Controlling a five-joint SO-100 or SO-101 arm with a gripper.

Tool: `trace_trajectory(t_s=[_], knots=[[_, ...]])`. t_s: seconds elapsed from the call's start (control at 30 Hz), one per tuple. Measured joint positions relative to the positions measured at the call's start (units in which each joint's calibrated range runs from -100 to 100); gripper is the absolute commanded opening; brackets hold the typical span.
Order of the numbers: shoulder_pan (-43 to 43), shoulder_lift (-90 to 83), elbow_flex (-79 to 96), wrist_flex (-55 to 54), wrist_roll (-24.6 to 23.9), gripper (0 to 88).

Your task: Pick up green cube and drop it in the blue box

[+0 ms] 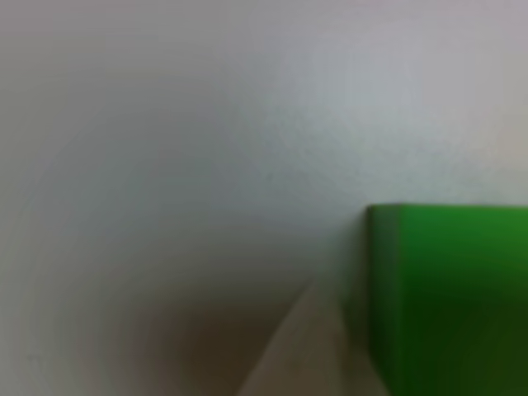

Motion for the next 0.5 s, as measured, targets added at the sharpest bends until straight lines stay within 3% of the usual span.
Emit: trace_trajectory(t_s=[0.17,0.5], knots=[[0.0,0.33,0.0,0.0,-0.1,26.9],[0.0,0.33,0.0,0.0,-0.05,7.1]])
